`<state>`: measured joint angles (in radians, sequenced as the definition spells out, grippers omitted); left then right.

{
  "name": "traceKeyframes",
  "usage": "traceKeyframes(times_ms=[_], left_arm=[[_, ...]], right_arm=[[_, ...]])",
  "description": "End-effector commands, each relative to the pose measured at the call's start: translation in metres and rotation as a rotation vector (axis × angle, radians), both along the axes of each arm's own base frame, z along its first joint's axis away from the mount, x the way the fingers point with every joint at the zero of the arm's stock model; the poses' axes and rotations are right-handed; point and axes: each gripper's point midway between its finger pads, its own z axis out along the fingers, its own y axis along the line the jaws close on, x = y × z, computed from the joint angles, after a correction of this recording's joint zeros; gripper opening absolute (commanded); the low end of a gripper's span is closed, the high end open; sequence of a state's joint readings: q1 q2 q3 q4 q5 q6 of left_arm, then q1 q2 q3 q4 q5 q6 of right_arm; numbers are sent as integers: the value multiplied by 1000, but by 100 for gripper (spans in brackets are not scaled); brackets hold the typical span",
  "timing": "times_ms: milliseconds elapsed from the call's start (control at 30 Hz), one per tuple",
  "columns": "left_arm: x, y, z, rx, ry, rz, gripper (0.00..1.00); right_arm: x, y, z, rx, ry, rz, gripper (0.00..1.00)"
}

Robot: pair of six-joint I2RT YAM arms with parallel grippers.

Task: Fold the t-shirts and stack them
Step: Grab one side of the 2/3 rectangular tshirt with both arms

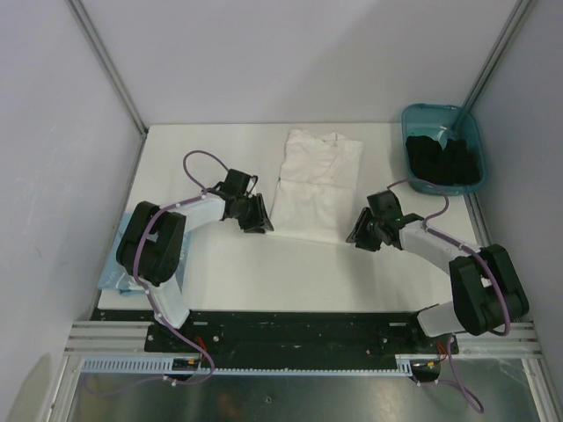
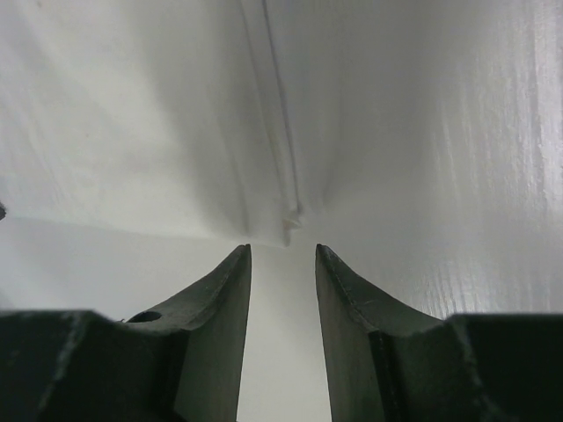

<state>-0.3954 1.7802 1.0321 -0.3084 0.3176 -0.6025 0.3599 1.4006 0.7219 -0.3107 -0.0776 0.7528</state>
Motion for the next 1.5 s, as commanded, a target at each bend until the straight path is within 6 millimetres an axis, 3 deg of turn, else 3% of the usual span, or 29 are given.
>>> traceKeyframes(times_ms=[0,667,767,1000,1467], left_arm=[[1,-2,4,-1,-28,-6,38],[-7,2,2,8,-25,-11,38],[-9,3,0,11,-21,-9,38],[-12,3,0,2,-9,-10,39],[-3,-5,-6,10,-1,8,38]], right_arm=[[10,8,-6,18,-16,-5,40],[-1,1,-43,-128,51,-17,34],[-1,1,-45,-131,55,-18,29],[1,-1,-45,-128,59,-23,3],[1,-6,-40,-133,55,-30,0]])
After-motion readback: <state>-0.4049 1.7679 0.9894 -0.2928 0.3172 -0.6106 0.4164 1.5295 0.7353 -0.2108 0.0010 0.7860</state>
